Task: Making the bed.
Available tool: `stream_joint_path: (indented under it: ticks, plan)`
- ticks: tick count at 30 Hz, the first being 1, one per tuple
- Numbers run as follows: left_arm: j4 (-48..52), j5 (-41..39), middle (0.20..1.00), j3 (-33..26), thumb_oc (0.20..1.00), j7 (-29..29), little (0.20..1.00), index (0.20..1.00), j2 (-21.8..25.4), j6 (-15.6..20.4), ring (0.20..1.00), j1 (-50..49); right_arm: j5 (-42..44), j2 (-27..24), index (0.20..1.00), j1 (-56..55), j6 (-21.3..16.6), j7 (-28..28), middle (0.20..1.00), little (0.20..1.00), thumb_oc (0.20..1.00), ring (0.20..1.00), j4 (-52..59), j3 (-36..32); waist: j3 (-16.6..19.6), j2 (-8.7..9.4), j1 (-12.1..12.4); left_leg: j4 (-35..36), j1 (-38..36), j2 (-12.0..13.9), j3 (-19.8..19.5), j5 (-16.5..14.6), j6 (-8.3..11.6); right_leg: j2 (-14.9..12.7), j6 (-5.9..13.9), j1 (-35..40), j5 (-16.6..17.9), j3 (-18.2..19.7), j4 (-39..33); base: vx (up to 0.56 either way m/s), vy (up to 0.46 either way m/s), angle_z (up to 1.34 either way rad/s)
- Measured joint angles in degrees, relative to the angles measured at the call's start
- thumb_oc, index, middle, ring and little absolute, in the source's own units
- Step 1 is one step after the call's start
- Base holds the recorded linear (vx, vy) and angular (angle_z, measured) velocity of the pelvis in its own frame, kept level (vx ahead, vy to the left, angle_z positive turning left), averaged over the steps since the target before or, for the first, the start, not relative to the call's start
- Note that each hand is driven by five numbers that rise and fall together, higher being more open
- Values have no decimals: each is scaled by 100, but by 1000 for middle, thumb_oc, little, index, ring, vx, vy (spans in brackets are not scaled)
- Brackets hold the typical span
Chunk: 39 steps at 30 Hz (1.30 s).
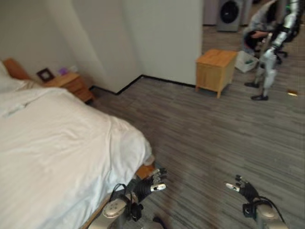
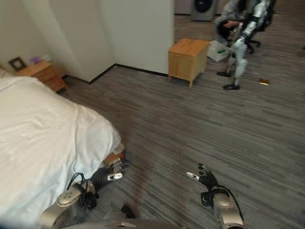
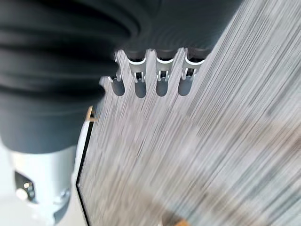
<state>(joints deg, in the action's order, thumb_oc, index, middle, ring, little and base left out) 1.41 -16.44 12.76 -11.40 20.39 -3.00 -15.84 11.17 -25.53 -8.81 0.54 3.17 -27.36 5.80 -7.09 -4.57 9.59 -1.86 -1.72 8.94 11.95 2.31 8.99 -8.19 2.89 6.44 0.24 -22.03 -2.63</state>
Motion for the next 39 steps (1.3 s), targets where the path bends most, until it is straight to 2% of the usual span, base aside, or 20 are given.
stream_joint_path:
  ticks: [2,4,7,9,11,13,16,19,20,21,22,23,24,25,27,29,30,32,35,39]
  plan:
    - [-693,615,1000,-67,1000,260,1000,1000,-140,32,1000,427,4,-33,1000,-267,-18,-20,1000,1000,1000,1000,282,-266,-148,-119,-460,170,-192,119,714,198,-191,324,63,147,135,-225,-291,20,-168,-33]
    - [-1342,880,1000,-135,1000,524,1000,1000,-78,-15,1000,872,11,56,1000,-242,90,-11,1000,1000,1000,1000,222,-180,-421,86,-417,29,-268,338,811,164,-188,481,-34,108,87,-83,-242,32,-135,-33]
    - [-2088,886,1000,43,1000,830,1000,1000,-157,-157,1000,1298,77,187,1000,-310,86,-55,1000,1000,1000,1000,522,-352,-873,299,-482,-1183,262,644,876,166,80,477,-132,67,136,-65,-336,91,-130,-52]
    - [-2263,856,1000,135,1000,917,1000,1000,-502,-168,1000,1387,136,97,1000,-413,81,-87,1000,1000,1000,1000,635,-514,-927,43,-546,-1837,684,853,676,339,303,481,-271,-1,-34,-158,57,241,-69,-13]
    - [-2003,754,1000,129,1000,1042,1000,1000,-589,-143,1000,1398,119,178,1000,-439,202,-145,1000,1000,1000,1000,665,-588,-1041,13,-607,-2524,1225,860,462,-94,579,272,-295,-344,-494,-171,991,373,118,1]
    - [-1922,755,1000,216,1000,1093,1000,1000,-623,-161,1000,1328,102,172,1000,-54,256,-143,1000,1000,1000,1000,491,-306,-984,-6,-472,-543,1144,424,908,65,323,429,65,-421,-479,325,212,353,145,-77]
    - [-2190,755,1000,168,1000,1175,1000,1000,-754,-200,1000,1583,4,125,1000,11,258,-167,1000,1000,1000,1000,579,-214,-922,-382,-526,327,1177,859,1560,315,92,792,-297,-187,189,-228,-115,509,158,-49]
    - [-2230,598,1000,38,1000,1255,1000,1000,-759,-223,1000,1597,-12,118,1000,-78,292,-158,1000,1000,1000,1000,606,96,-724,64,-661,-624,1250,819,2069,220,122,522,-184,-321,95,-139,-201,582,48,-25]
    - [-2256,529,1000,7,1000,1299,1000,1000,-821,-240,1000,1557,-132,-4,1000,-86,280,-133,1000,1000,1000,1000,686,291,-616,18,-543,-975,1182,974,1906,-80,143,630,170,-376,-116,52,-42,512,47,-108]
    - [-2162,527,1000,35,1000,1313,1000,1000,-858,-241,1000,1534,-280,-106,1000,-114,259,-134,1000,1000,1000,1000,663,354,-545,-202,-479,-912,1094,1209,1834,-201,-142,634,107,-746,-693,61,1729,488,113,-49]
    - [-1880,526,1000,53,1000,1324,1000,1000,-437,-219,1000,1565,-510,387,1000,-247,371,-150,1000,1000,1000,1000,532,377,-379,656,-418,-982,1081,673,2030,-267,-193,2,436,-485,-1613,255,2367,432,137,38]
    - [-1877,527,1000,50,1000,1353,1000,1000,-280,-223,1000,1584,-649,596,1000,-290,385,-150,1000,1000,1000,1000,533,353,-297,978,-477,-1022,1083,487,2061,-221,-275,-34,394,-84,-1806,195,1657,358,199,73]
    - [-1863,527,1000,88,1000,1376,1000,1000,-156,-268,1000,1553,-737,726,1000,-310,403,-169,1000,1000,1000,1000,535,325,-235,1270,-377,-1106,1012,131,2218,-311,-517,-449,1160,-55,-1756,-4,1553,319,209,49]
    - [-1959,527,1000,109,1000,1398,1000,1000,-195,-307,1000,1565,-831,705,1000,-332,385,-182,1000,1000,1000,1000,546,363,-278,1247,-348,-1285,836,-2,2392,-565,-941,-559,1279,-155,-1507,101,2228,329,242,23]
    - [-1963,527,1000,370,1000,1474,1000,1000,-259,-335,1000,1586,-935,347,1000,-451,303,-191,1000,1000,1000,1000,972,309,-350,516,-473,-910,376,-259,2270,-1116,-1209,-1063,1223,-1082,-630,169,4597,437,183,61]
    - [-1980,527,1000,480,1000,1586,1000,1000,-236,-349,1000,1759,-1053,316,1000,-459,297,-237,1000,1000,1000,1000,1099,276,-533,239,-682,-399,18,-701,2007,-1100,-1381,-1559,953,-1801,-616,383,5417,585,4,91]
    - [-1975,527,1000,521,1000,1618,1000,1000,-344,-349,1000,1952,-1110,294,1000,-268,305,-273,1000,1000,1000,1000,1104,236,-796,-181,-881,40,-300,-907,1819,-921,-1429,-1599,849,-2348,-798,316,4189,667,-175,93]
    - [-1976,528,1000,468,1000,1621,1000,1000,-438,-351,1000,1941,-1109,336,1000,-336,311,-284,1000,1000,1000,1000,1103,278,-855,-128,-1036,103,-500,-1033,1634,-977,-1379,-1617,714,-2510,-692,316,3550,599,-253,88]
    - [-2093,532,1000,167,1000,1671,1000,1000,-559,-339,1000,1657,-1106,450,1000,-426,317,-281,1000,1000,1000,1000,1089,343,-920,134,-1258,306,-1074,-936,1102,-1216,-1116,-703,703,-2381,-3,288,829,523,-230,96]
    - [-2282,553,1000,172,1000,1661,1000,1000,-515,-376,1000,1405,-1113,398,1000,-433,325,-312,1000,1000,1000,1000,1105,56,-844,364,-1361,466,-1704,-1005,639,-1462,-713,-804,723,-2238,194,70,433,399,-224,82]
